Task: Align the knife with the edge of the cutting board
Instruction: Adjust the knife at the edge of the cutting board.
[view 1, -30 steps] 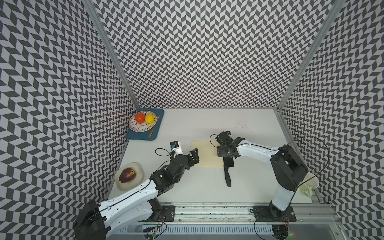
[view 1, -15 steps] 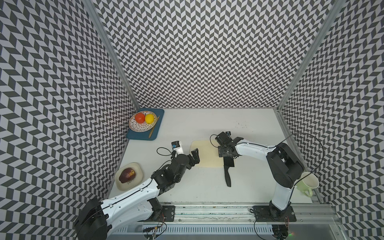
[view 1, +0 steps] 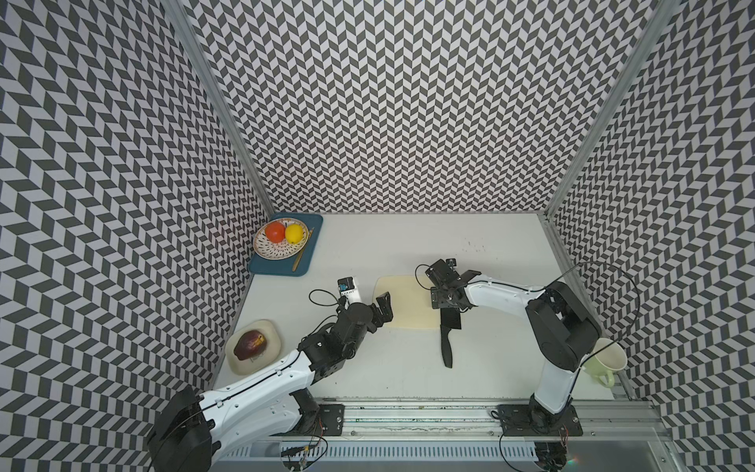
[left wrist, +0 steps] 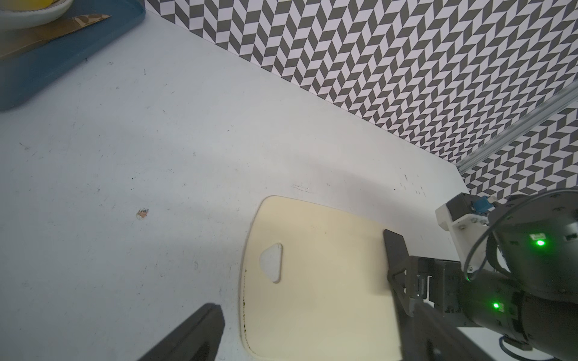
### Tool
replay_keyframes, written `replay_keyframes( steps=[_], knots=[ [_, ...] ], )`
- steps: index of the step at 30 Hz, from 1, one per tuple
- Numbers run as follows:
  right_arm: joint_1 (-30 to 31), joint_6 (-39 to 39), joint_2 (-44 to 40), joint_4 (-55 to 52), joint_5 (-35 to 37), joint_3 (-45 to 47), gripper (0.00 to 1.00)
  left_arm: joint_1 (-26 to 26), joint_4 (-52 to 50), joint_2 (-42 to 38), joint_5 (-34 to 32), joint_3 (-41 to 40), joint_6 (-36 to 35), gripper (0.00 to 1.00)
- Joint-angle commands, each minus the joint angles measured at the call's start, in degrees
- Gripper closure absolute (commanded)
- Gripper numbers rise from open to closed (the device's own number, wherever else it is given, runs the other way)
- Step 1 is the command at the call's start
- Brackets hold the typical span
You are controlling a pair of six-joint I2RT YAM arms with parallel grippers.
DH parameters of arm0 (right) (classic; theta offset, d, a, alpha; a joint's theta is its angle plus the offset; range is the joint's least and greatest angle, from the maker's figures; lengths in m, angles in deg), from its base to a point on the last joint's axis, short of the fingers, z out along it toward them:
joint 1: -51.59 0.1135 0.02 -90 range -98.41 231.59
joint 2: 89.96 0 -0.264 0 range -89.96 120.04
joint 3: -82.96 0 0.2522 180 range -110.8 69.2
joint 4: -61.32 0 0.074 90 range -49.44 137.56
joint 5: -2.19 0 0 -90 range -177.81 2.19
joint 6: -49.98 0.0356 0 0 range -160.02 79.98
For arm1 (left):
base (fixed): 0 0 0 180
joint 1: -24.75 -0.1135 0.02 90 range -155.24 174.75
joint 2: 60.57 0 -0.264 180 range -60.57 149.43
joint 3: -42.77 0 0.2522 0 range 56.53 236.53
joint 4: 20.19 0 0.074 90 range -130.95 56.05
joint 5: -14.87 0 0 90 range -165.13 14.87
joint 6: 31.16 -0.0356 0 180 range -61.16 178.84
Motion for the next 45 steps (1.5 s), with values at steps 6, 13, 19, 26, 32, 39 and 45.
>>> replay_keyframes(
  steps=[6,13,19,26,32,39,45],
  knots=[
    [2.3,-0.7,-9.7,3.7,-1.2,3.8,0.0,0.3,0.8,0.3,-0.4,1.9,-0.8,0.0],
    [2.3,-1.0,-14.6,7.3,-3.5,7.8,0.0,0.3,1.0,1.1,-0.3,1.9,-0.8,0.0],
    [7.6,3.3,-17.4,5.9,-3.5,13.1,0.02,0.2,0.7,1.4,-0.3,2.2,-0.8,0.0],
    [14.1,10.0,-22.2,4.1,-4.9,18.9,0.19,0.2,0.8,1.4,-0.1,2.2,-0.7,0.0],
    [16.8,11.3,-22.5,7.5,-8.5,23.2,0.34,0.2,0.9,1.5,0.0,2.1,-0.6,0.0],
    [20.1,12.4,-18.2,8.1,-8.5,21.8,0.36,0.2,0.7,1.7,-0.3,2.2,-0.5,0.0],
    [20.1,11.8,-16.6,8.5,-7.4,21.5,0.45,0.3,0.8,1.7,-0.4,2.2,-0.5,0.0]
  ],
)
